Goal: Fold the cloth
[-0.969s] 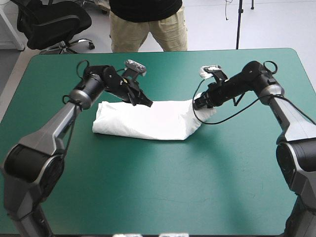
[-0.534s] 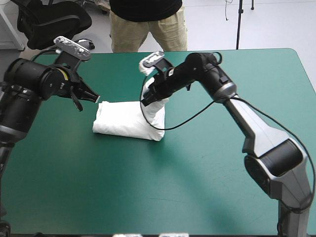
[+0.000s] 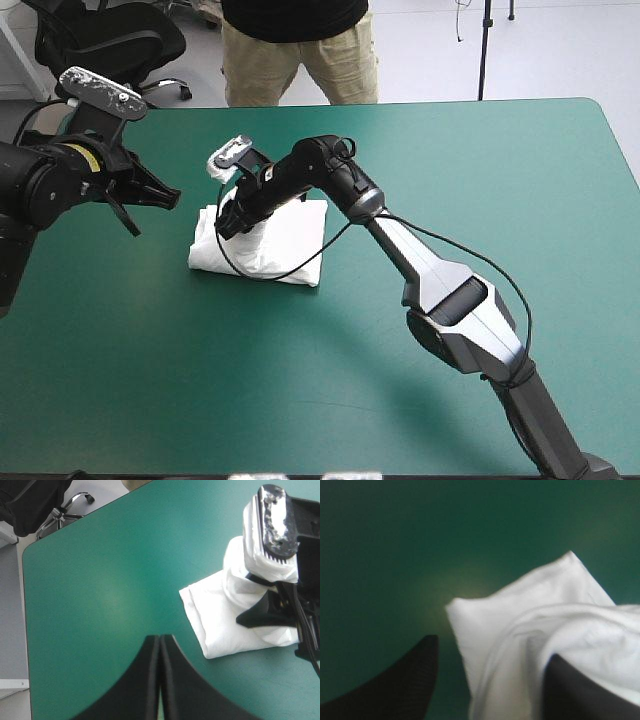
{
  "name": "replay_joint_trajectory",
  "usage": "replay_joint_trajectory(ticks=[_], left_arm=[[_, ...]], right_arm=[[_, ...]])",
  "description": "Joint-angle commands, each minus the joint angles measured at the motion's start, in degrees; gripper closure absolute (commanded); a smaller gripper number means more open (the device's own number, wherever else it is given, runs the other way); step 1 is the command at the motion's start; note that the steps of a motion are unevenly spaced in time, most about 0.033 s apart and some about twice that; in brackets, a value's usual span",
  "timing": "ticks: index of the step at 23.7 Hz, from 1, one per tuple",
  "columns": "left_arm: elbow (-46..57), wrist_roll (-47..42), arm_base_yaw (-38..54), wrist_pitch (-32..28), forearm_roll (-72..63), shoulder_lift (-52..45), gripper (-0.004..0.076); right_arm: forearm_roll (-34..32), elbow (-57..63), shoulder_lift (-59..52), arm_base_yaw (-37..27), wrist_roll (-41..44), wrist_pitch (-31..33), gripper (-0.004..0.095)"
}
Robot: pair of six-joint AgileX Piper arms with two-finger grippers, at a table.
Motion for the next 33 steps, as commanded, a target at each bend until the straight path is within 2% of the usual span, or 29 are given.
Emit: replay_joint_trajectory(ticks=[1, 2, 4, 5, 7, 9, 11, 14, 15, 16, 17, 19, 20, 24, 27, 30, 33], left_arm=[[-1.63, -0.71, -0.15, 3.58, 1.03, -1.41, 0.0741], [-1.63, -0.76, -0.15, 3.58, 1.03, -1.41, 0.0741], [-1.63, -0.76, -0.15, 3.58, 1.03, -1.41, 0.0741], [-1.63, -0.76, -0.15, 3.58, 1.03, -1.33, 0.0741], [-1.63, -0.85, -0.15, 3.58, 1.26, -1.33, 0.0741], [-1.63, -0.85, -0.15, 3.58, 1.49, -1.33, 0.0741], [-1.63, -0.85, -0.15, 3.58, 1.49, -1.33, 0.0741], [-1.63, -0.85, -0.15, 3.58, 1.49, -1.28, 0.0741], [-1.63, -0.89, -0.15, 3.58, 1.49, -1.28, 0.0741], [-1.63, -0.99, -0.15, 3.58, 1.13, -1.28, 0.0741], [-1.63, -1.81, -0.15, 3.58, 1.00, -1.12, 0.0741], [-1.63, -2.19, -0.15, 3.58, 0.41, -0.68, 0.0741], [-1.63, -2.19, -0.15, 3.58, 0.41, -0.55, 0.0741], [-1.63, -2.19, -0.15, 3.58, 0.41, 0.12, 0.0741], [-1.63, -1.92, -0.15, 3.58, 0.17, 0.37, 0.0741], [-1.63, -1.92, -0.15, 3.58, 0.17, 0.67, 0.0741], [-1.63, -1.92, -0.15, 3.58, 0.40, 0.67, 0.0741]], right_arm=[[13.32, -2.87, -4.21, 0.12, -5.81, -2.43, 0.0155], [16.51, -2.87, -4.43, -0.30, -8.36, 0.06, 0.0163], [16.22, -2.95, -5.04, -1.16, -7.31, 5.71, 0.0269], [14.36, -2.95, -5.44, -1.87, -3.25, 6.87, 0.0349], [9.22, -2.95, -6.51, -3.88, 3.92, 6.87, 0.0448], [6.59, -1.49, -9.50, -6.81, 7.57, 7.11, 0.0462], [3.71, 5.81, -13.96, -8.10, 7.73, 7.08, 0.0463], [0.64, 25.54, -23.33, -9.72, 2.40, 6.97, 0.0463], [2.33, 36.61, -28.35, -11.19, -1.22, 6.27, 0.0463], [6.32, 44.27, -32.46, -12.87, -4.11, 2.96, 0.0463], [12.78, 53.34, -36.67, -15.05, -8.27, -3.99, 0.0463], [23.91, 64.72, -40.32, -17.83, -16.78, -14.47, 0.0462], [25.86, 66.37, -40.32, -18.24, -18.88, -16.06, 0.0453], [27.45, 68.59, -36.54, -18.62, -19.59, -17.92, 0.0314], [31.82, 68.23, -32.05, -18.62, -20.98, -17.92, 0.0214], [37.13, 67.33, -27.76, -18.62, -22.61, -17.56, 0.0212], [40.60, 65.07, -24.44, -18.62, -24.24, -15.21, 0.0254]])
